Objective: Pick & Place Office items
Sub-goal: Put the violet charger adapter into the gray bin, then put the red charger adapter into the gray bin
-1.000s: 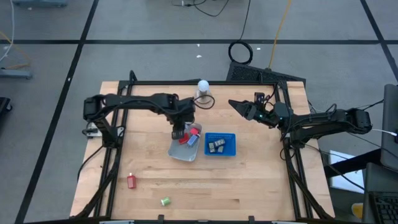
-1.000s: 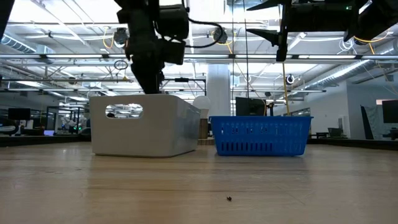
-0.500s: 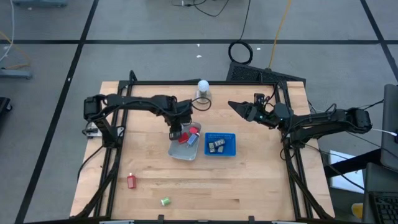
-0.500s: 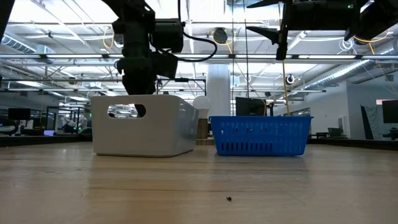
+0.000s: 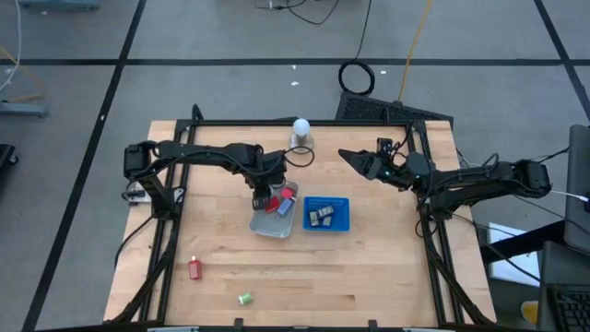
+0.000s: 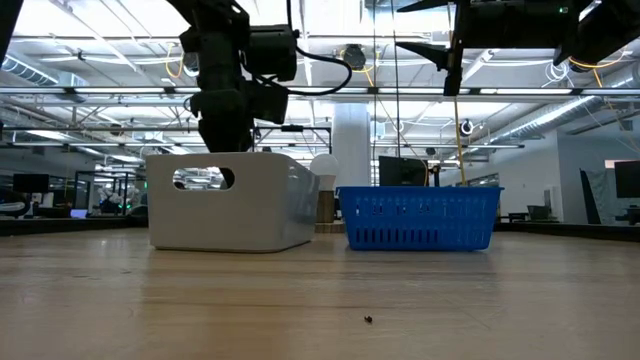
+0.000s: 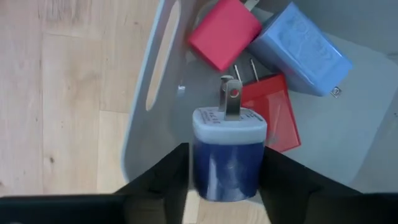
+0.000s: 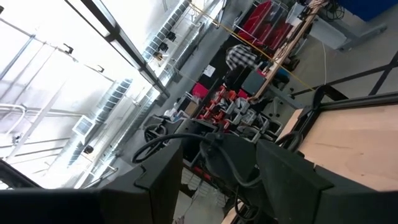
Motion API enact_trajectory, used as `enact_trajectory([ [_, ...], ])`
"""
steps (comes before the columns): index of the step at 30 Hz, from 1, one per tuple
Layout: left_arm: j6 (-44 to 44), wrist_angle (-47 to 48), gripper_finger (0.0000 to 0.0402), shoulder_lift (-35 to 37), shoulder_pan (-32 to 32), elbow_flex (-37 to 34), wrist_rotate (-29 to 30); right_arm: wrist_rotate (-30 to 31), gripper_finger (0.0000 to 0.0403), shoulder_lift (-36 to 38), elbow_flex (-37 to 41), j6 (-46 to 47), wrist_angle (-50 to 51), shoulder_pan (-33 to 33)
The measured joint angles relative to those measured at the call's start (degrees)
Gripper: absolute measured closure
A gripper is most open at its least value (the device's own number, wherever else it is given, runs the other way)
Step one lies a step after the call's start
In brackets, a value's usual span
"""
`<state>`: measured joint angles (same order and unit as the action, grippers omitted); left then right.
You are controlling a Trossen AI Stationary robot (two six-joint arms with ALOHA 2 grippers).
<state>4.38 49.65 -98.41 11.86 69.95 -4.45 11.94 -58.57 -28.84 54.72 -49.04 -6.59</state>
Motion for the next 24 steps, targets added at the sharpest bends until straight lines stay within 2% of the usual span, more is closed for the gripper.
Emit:
enact_trajectory([
  [5, 0.46, 0.02, 0.0179, 0.02, 0.0, 0.0, 0.0, 0.0, 0.0206, 0.0, 0.0, 0.05, -0.02, 0.0],
  [10, 1.11, 0.07, 0.0152, 0.02, -0.05, 0.02, -0.02, 0.0, 0.0206, 0.0, 0.0, 0.07, -0.02, 0.0],
  [17, 1.21, 3.86, 0.0132, 1.93, 0.0, 1.46, -0.08, 0.0, 0.0206, 0.0, 0.0, 0.11, -0.02, 0.0],
  [24, 0.03, 8.26, 0.0131, 6.04, 0.33, 7.52, 1.39, 0.0, 0.0206, -0.02, 0.0, -0.08, -0.01, 0.0],
])
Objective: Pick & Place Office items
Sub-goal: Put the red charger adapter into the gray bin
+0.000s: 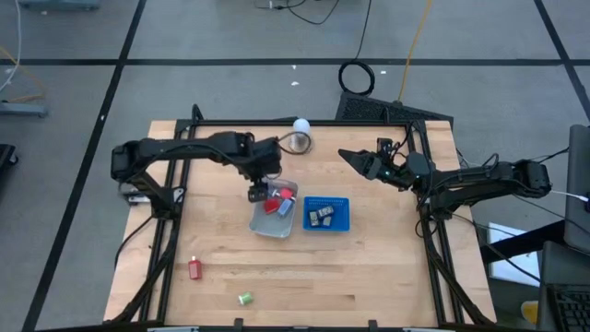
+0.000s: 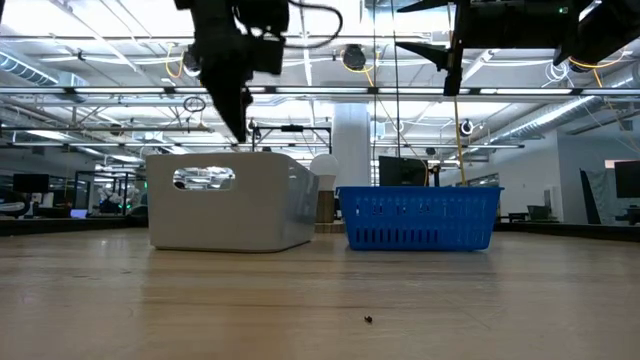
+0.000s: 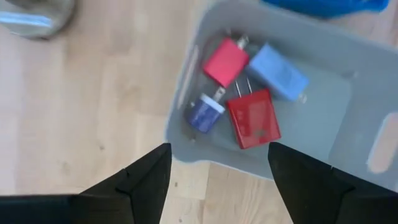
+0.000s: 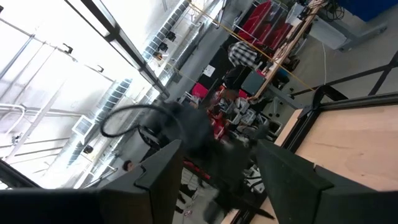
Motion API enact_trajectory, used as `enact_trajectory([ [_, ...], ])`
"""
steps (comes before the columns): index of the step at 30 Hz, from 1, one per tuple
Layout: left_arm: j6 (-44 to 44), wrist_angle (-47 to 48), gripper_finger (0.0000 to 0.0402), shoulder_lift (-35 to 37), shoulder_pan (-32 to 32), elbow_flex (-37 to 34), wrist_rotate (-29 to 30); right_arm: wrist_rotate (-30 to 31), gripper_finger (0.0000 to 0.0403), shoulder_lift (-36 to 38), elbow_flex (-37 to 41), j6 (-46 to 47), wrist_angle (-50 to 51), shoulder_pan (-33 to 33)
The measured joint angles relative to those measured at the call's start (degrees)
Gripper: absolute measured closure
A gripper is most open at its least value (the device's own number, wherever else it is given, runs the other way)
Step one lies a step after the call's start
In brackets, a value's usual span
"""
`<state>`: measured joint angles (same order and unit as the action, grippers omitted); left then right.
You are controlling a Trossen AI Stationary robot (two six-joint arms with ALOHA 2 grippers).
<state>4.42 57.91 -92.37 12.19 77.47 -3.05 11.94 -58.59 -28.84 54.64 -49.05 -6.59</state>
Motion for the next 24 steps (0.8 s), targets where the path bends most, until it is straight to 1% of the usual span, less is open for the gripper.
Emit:
enact_trajectory([
  [8, -2.93, 3.76, 0.0148, 6.58, -0.06, 6.36, 0.62, 0.0, 0.0206, 0.0, 0.0, 0.16, 0.02, 0.0],
  [14, -4.04, 4.15, 0.0162, 13.16, -0.07, 7.5, 0.62, -0.02, 0.0206, 0.0, 0.0, -0.74, 0.47, 0.0],
  [18, -8.5, 5.68, 0.0164, 16.91, -0.07, 7.52, 0.61, -0.04, 0.0206, 0.0, 0.0, -0.9, 0.47, 0.0],
  [24, -17.09, 7.09, 0.015, 20.69, -0.92, 7.54, 0.54, -0.2, 0.0206, 0.0, 0.0, -1.33, 0.47, 0.0],
])
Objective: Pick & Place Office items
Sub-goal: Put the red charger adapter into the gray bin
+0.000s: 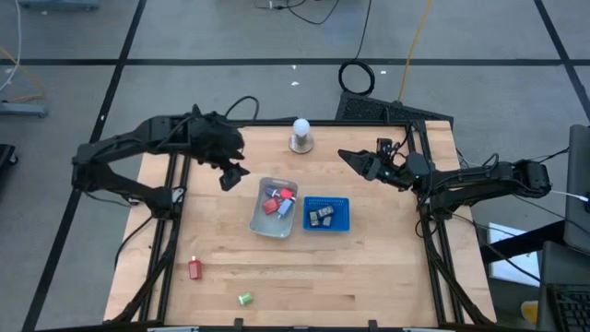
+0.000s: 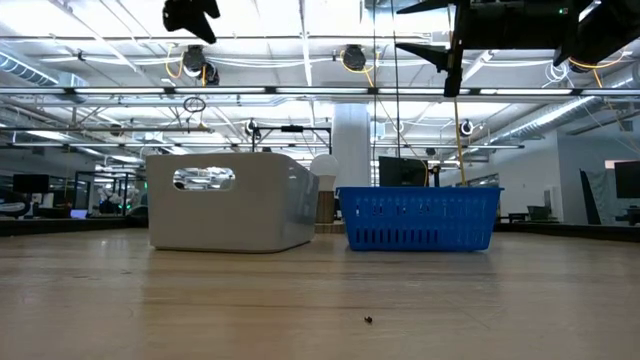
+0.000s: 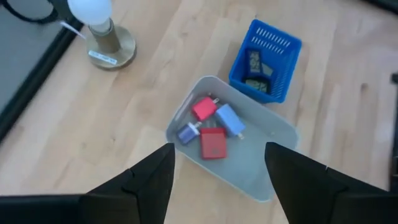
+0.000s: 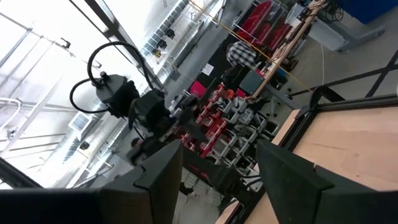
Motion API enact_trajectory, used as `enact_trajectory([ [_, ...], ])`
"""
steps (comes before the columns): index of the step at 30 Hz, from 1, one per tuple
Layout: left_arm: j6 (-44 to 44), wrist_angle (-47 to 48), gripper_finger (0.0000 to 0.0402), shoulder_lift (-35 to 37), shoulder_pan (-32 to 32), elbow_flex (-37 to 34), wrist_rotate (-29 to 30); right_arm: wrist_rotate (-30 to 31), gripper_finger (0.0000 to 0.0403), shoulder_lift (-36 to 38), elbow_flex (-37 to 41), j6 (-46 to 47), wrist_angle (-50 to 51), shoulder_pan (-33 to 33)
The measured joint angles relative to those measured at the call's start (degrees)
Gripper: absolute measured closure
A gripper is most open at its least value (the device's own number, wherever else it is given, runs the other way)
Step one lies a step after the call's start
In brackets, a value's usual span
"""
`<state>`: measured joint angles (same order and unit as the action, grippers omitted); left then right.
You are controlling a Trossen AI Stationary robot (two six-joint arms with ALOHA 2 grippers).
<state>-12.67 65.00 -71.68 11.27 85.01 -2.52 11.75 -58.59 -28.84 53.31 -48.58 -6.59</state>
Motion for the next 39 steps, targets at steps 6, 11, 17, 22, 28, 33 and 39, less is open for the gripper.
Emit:
enact_trajectory([
  [6, -10.31, 0.63, 0.0138, 2.78, -3.43, 0.01, 0.9, -0.05, 0.0206, 0.0, 0.0, -0.05, -0.17, 0.0],
  [11, -16.2, 1.1, 0.0148, 7.09, -8.53, 0.05, 6.71, -7.69, 0.0206, 0.75, 0.0, -5.57, -0.2, -0.92],
  [17, -20.41, -2.77, 0.0171, 11.51, -13.82, -0.07, 11.66, -24.26, 0.0206, 5.45, 0.0, -26.89, 7.33, -4.1],
  [22, -22.65, -5.66, 0.0183, 13.38, -17.12, 0.0, 16.24, -27.06, 0.0206, 12.33, -0.02, -33.17, 24.69, -7.25],
  [28, -26.12, -5.22, 0.0174, 13.9, -20.67, -0.04, 19.05, -25.11, 0.0206, 25.81, 1.58, -39.97, 42.42, -9.61],
  [33, -27.02, -5.15, 0.017, 13.58, -23.19, -0.07, 21.38, -19.47, 0.0206, 36.23, 10.25, -39.61, 40.03, -10.01],
  [39, -26.83, -5.17, 0.017, 13.53, -24.73, -0.07, 23.64, -17.84, 0.0206, 41.27, 21.12, -36.13, 29.13, -9.99],
])
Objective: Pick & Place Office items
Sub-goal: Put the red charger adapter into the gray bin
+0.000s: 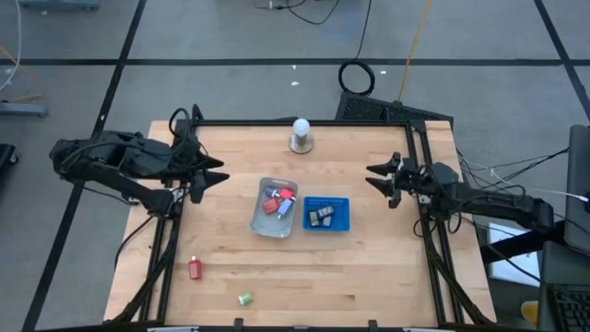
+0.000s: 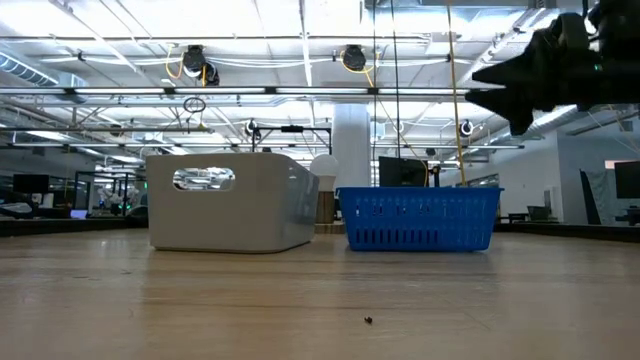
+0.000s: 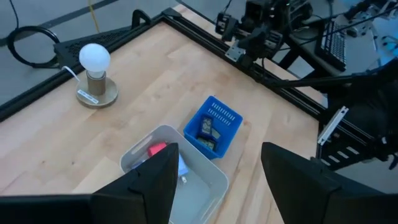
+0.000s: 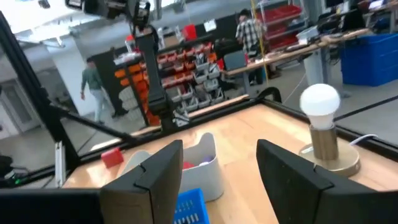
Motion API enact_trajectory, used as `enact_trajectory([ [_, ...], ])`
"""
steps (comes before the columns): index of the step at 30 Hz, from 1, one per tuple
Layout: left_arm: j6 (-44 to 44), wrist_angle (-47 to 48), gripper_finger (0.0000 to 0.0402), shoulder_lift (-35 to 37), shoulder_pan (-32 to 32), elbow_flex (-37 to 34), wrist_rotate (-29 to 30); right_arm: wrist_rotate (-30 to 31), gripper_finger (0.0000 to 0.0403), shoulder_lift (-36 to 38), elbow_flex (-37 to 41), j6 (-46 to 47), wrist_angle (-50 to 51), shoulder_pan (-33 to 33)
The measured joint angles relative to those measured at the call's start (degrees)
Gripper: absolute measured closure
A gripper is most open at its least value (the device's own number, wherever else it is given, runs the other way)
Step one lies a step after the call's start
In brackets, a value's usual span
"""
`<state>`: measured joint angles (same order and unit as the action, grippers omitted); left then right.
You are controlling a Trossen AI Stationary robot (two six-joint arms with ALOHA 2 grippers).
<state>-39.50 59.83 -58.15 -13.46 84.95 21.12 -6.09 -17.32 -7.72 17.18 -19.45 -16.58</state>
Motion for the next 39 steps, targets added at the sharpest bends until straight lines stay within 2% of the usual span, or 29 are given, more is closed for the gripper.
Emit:
enact_trajectory([
  [5, 0.18, 0.0, 0.018, 0.03, -1.28, 0.0, 0.05, 0.07, 0.0206, 0.3, 3.2, 0.31, -2.64, 0.0],
  [12, -0.02, -0.02, 0.0197, 0.02, -4.84, 0.0, 0.21, 0.09, 0.0206, 0.26, 3.7, -2.08, -0.43, 0.0],
  [18, -0.75, -0.09, 0.0209, 0.04, -7.66, 0.0, 2.78, 0.09, 0.0206, 0.28, 3.77, -2.97, -0.44, 0.0],
  [27, -0.29, 0.21, 0.0189, -0.43, -9.53, 0.0, 4.68, 0.09, 0.0206, 0.28, 3.86, -2.94, -0.42, 0.0],
  [33, 4.41, 7.24, 0.0173, -2.76, -10.17, -0.02, 4.13, 0.08, 0.0206, 0.28, 3.92, -2.94, -0.43, 0.0],
  [39, 0.32, 16.15, 0.0179, -4.94, -11.64, -0.05, 1.23, 0.07, 0.0206, 0.26, 3.92, -2.94, -0.43, 0.0],
])
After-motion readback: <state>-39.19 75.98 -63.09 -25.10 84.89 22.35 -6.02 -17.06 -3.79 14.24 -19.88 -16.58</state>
